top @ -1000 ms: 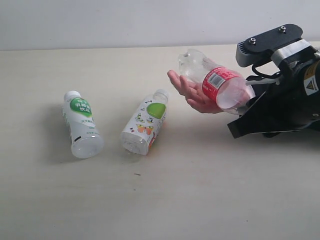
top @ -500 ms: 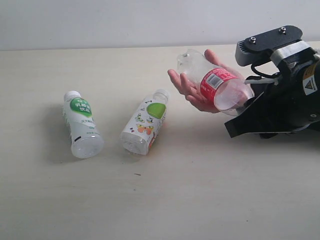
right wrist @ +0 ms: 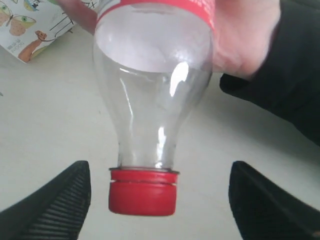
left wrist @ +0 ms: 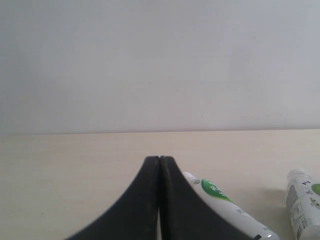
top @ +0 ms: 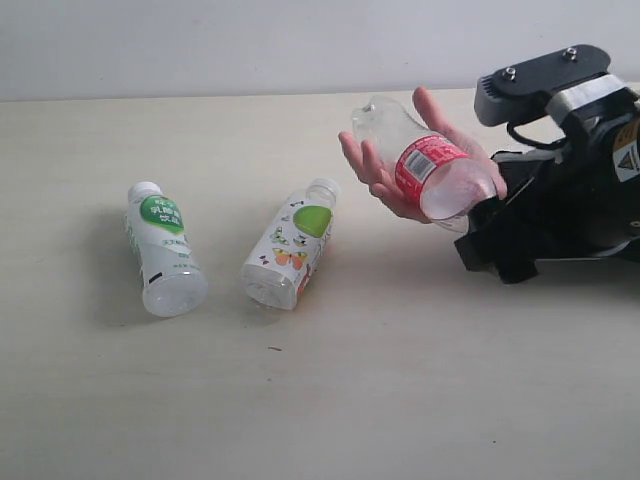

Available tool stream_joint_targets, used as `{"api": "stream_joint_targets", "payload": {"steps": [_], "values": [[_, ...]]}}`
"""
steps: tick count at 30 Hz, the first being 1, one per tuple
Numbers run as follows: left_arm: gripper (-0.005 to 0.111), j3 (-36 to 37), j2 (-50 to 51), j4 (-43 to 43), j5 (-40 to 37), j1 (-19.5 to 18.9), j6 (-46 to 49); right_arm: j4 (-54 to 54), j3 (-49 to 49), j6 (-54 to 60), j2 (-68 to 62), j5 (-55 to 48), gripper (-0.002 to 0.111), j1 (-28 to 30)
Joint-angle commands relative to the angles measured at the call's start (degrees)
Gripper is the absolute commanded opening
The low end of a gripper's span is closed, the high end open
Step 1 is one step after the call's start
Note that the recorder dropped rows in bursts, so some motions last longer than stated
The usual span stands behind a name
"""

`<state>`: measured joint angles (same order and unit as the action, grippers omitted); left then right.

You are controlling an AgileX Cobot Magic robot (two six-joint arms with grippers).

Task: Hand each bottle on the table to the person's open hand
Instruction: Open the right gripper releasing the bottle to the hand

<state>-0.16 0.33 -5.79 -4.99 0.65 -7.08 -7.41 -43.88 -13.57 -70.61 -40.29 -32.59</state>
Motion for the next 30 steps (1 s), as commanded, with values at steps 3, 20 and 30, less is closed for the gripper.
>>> {"api": "stream_joint_targets", "payload": {"steps": [3,20,30], "values": [[0.000,0.16,-0.33,0.36,0.42,-0.18,0.03,-0.30,-5.80,0.86,6.29,-7.69,0.073,-0.06],[0.000,0.16,-0.33,0.36,0.42,-0.18,0.03,7.72,14.58,13.88,42.64,5.95,0.000,-0.06],[0.000,0.16,-0.33,0.36,0.42,-0.18,0.03,13.53,25.14,11.85,54.41,14.32,0.000,-0.06]]}}
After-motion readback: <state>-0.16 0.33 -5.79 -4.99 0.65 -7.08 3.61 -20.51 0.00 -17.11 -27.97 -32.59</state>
